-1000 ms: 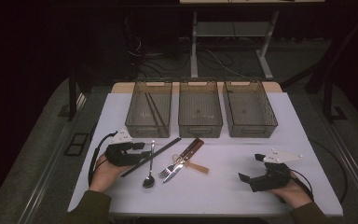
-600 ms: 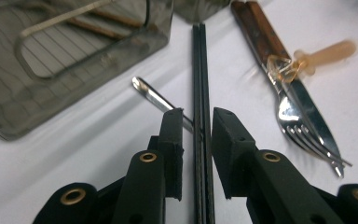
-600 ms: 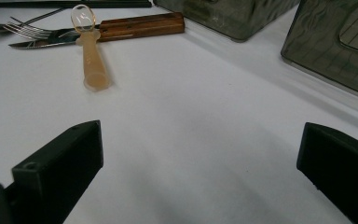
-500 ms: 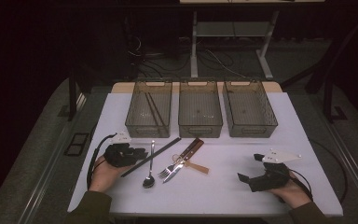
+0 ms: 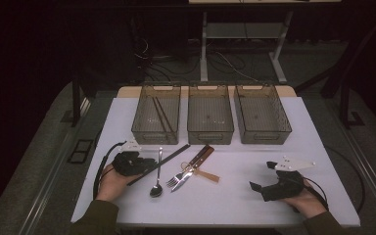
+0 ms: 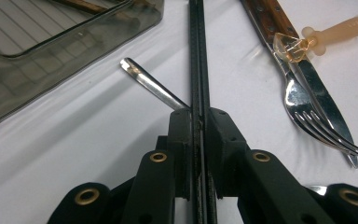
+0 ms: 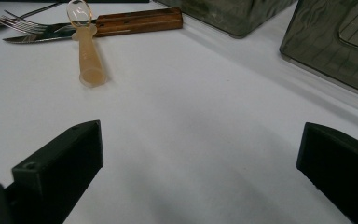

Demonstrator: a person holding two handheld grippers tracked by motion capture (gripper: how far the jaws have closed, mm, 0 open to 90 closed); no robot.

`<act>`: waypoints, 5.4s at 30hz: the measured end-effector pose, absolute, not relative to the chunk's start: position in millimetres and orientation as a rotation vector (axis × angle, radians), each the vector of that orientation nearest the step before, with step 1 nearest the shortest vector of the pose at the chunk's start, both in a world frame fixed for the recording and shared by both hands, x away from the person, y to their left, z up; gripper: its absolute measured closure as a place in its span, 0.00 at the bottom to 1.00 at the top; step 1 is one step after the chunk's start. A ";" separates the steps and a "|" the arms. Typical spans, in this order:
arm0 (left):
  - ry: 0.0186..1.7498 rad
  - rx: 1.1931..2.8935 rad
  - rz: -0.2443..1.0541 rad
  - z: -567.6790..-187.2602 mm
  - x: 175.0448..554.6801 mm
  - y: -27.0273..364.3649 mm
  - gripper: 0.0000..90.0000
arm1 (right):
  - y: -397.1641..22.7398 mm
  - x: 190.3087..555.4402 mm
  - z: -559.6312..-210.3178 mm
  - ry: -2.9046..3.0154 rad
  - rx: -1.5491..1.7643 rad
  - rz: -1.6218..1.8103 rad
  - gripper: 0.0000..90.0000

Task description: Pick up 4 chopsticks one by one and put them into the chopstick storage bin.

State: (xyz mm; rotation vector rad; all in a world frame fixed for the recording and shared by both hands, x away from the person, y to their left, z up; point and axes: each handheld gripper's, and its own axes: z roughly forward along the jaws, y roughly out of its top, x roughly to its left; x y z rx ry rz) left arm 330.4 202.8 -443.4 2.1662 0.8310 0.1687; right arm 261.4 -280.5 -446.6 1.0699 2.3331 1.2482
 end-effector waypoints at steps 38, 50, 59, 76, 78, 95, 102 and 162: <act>0.824 2.215 0.245 -449.3 328.8 203.6 0.95 | -281.3 260.9 -446.2 2.330 1.069 1.245 0.00; 0.833 2.212 0.222 -448.1 328.5 205.4 0.96 | -281.2 260.7 -446.2 2.331 1.069 1.245 0.00; 0.826 2.182 0.224 -442.5 325.4 207.9 0.96 | -281.3 260.3 -445.8 2.334 1.070 1.244 0.00; 0.805 2.139 0.212 -427.7 315.7 211.0 0.96 | -282.1 259.2 -445.3 2.326 1.069 1.245 0.00; 0.792 2.139 0.209 -426.1 314.3 210.2 0.96 | -281.8 259.2 -445.3 2.327 1.068 1.247 0.00; 0.729 2.100 0.207 -410.0 303.3 210.3 0.96 | -281.0 259.6 -445.6 2.333 1.072 1.240 0.00; 0.727 2.058 0.185 -403.1 302.1 209.1 0.96 | -281.6 259.6 -445.5 2.332 1.069 1.242 0.00; 1.017 1.847 0.384 -369.6 425.7 199.4 0.96 | -285.8 260.0 -445.8 2.311 1.094 1.270 0.00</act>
